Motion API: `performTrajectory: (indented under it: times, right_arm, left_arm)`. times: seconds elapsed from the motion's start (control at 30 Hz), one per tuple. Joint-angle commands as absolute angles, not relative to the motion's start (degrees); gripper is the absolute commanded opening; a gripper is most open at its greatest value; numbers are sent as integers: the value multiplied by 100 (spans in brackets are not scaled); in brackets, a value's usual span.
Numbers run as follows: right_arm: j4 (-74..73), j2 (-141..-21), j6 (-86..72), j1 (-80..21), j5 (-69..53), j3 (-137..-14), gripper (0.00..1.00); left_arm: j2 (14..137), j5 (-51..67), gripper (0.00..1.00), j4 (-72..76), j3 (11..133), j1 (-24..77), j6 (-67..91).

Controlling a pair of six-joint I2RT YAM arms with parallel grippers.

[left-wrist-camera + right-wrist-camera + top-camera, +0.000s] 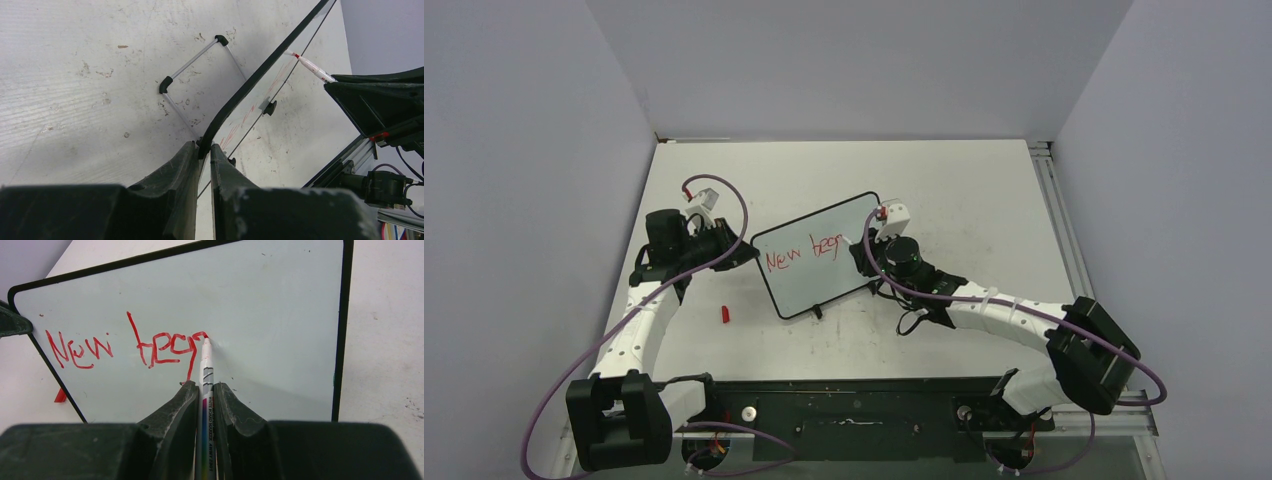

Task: Write a sentence on the whiteboard

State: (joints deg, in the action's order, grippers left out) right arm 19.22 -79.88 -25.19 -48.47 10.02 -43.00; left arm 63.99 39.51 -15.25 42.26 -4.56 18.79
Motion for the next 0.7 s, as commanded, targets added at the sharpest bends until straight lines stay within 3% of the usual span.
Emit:
performTrajectory:
  times: [0.0,0.67]
  right_arm:
    - [1916,-7779,-2608,-4892,1166,-4195,5]
    - [1632,-7785,-2591,-5185,1494,-4125,5]
  left_arm:
    - [6378,3992,9,-1450,4366,-439,1837]
    - [6382,4004,9,-1439,4368,-439,1846]
